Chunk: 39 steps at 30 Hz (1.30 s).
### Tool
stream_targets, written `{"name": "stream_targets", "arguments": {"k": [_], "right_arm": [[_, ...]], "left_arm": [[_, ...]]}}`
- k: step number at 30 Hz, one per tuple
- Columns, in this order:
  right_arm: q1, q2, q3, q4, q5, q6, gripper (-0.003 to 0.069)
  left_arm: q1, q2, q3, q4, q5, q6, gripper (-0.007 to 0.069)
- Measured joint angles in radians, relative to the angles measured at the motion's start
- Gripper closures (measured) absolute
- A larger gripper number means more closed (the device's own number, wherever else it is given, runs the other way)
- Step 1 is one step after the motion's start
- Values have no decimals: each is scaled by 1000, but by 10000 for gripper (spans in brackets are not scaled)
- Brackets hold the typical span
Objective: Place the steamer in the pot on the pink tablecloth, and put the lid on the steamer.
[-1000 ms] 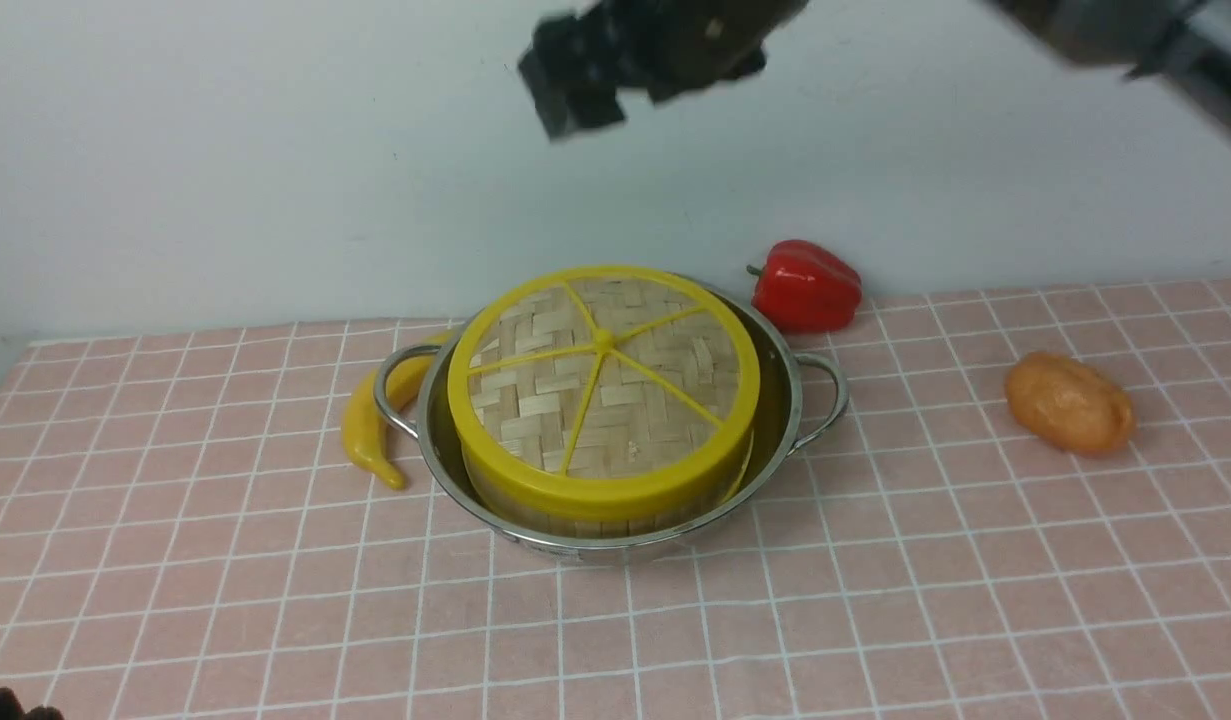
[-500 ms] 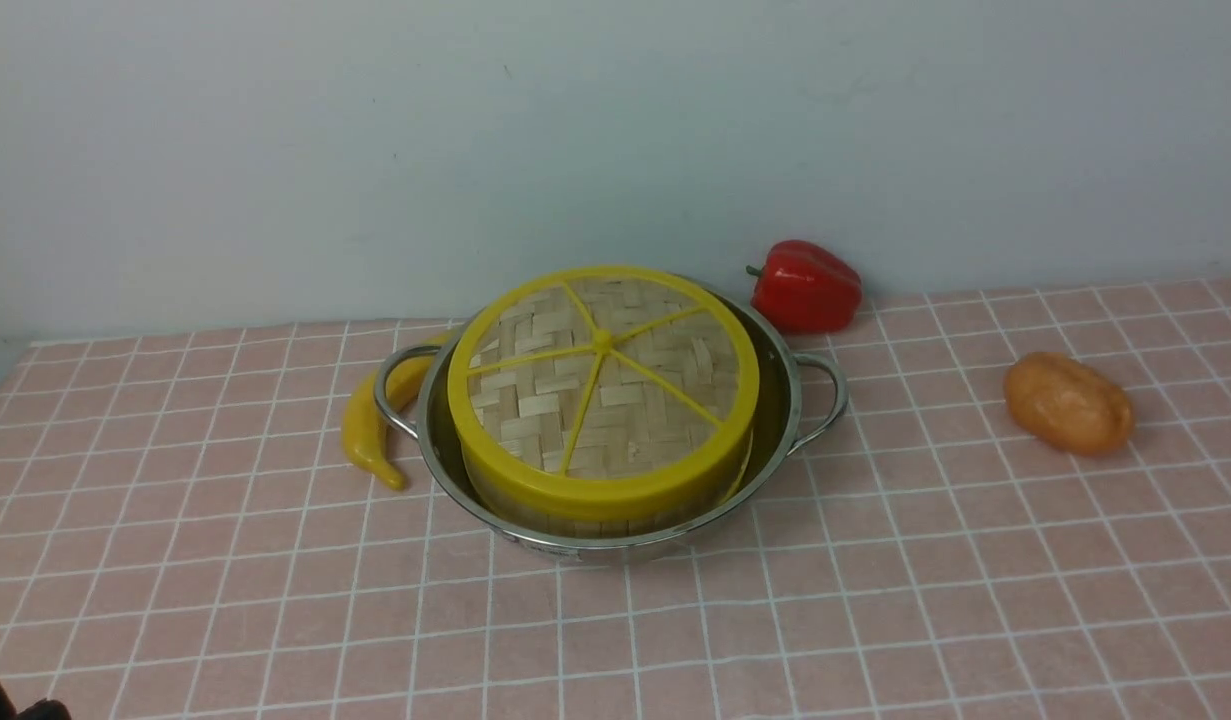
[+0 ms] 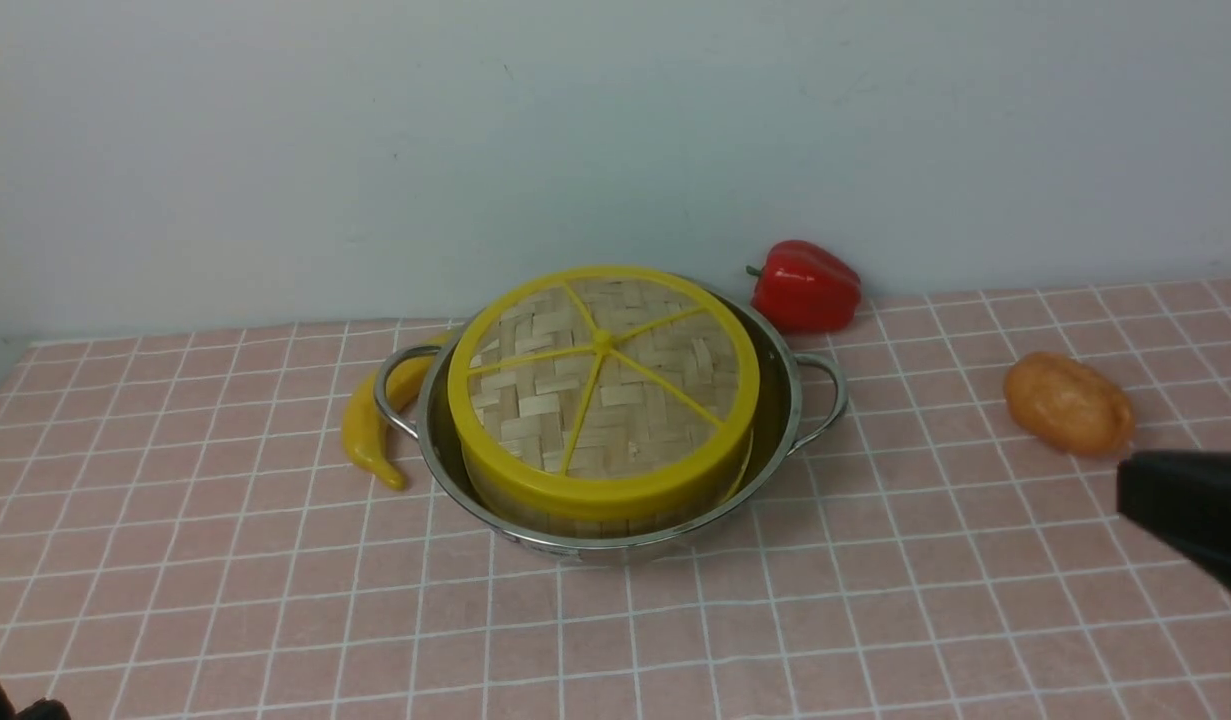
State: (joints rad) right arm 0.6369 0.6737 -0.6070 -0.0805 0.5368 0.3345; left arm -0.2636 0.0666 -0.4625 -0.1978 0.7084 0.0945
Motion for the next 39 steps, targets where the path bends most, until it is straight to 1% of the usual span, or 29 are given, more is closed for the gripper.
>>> {"name": "stream_targets", "arguments": {"k": [6, 9, 10, 12, 13, 14, 16, 17, 18, 19, 22, 26, 31, 39], "right_arm": [[-1, -5, 58, -34, 21, -19, 652], [-36, -49, 76, -52, 20, -28, 648], [-99, -89, 96, -60, 1, -28, 645], [-194, -167, 131, -63, -30, -28, 642], [-262, -212, 158, -67, -45, -28, 639], [-284, -231, 163, -69, -47, -27, 638], [-413, -361, 232, -80, -67, -23, 631], [-456, -412, 260, -82, -71, -22, 629], [-464, -422, 272, -82, -73, -22, 628], [-523, -500, 319, -81, -78, -22, 624], [-601, -624, 404, -75, -82, -22, 617], [-640, -669, 500, -59, -114, -22, 609], [-641, -668, 577, -55, -139, -21, 597], [-641, -665, 593, -55, -158, -21, 573]], "left_arm": [[0, 0, 0, 0, 0, 0, 382], [0, 0, 0, 0, 0, 0, 382], [0, 0, 0, 0, 0, 0, 382], [0, 0, 0, -1, -1, 0, 382], [0, 0, 0, -1, -1, 0, 382], [0, 0, 0, -1, -1, 0, 382], [0, 0, 0, -1, -1, 1, 382], [0, 0, 0, -1, -1, 1, 382], [0, 0, 0, -1, -1, 1, 382], [0, 0, 0, -1, -1, 1, 382], [0, 0, 0, -1, -1, 1, 382], [0, -1, 0, -2, -1, 2, 382], [0, -1, 0, -3, -1, 2, 382], [0, -1, 0, -3, -1, 2, 382]]}}
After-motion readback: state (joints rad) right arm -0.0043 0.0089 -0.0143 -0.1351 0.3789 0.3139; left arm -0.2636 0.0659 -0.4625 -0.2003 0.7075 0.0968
